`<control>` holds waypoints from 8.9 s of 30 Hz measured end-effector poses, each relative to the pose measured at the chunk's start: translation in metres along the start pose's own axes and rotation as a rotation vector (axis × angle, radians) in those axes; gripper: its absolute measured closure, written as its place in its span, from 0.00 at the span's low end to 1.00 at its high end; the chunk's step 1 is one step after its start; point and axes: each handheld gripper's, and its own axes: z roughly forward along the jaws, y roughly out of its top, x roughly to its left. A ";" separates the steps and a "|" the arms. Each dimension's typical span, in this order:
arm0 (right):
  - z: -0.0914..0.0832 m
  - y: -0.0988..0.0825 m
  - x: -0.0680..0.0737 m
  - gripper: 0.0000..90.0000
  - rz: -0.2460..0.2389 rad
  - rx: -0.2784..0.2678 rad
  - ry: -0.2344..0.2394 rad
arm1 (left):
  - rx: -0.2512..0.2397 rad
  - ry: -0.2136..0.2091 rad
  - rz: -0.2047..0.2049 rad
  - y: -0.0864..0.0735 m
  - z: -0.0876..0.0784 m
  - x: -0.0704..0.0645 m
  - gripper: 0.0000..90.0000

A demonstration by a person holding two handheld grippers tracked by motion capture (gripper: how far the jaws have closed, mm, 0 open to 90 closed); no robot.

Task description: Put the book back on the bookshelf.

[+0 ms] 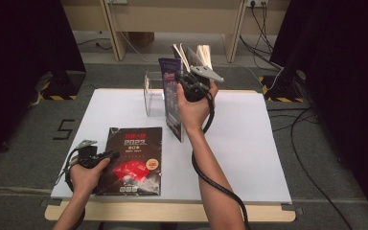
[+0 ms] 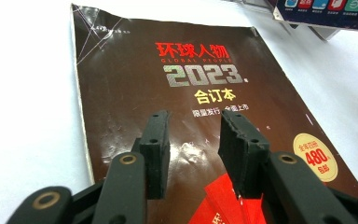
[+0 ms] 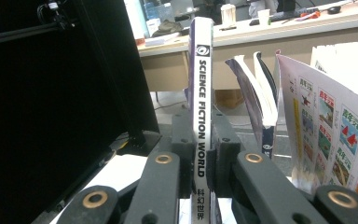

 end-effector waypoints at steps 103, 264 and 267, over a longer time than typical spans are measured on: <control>0.037 -0.001 0.001 0.92 -0.043 -0.034 -0.102 | 0.006 -0.004 -0.007 0.000 0.000 0.003 0.70; 0.020 -0.016 -0.007 0.92 -0.107 0.064 -0.198 | 0.010 -0.003 0.003 -0.001 -0.002 0.002 0.71; 0.020 -0.015 -0.006 0.92 -0.106 0.059 -0.200 | 0.008 -0.004 0.000 -0.001 -0.003 0.002 0.71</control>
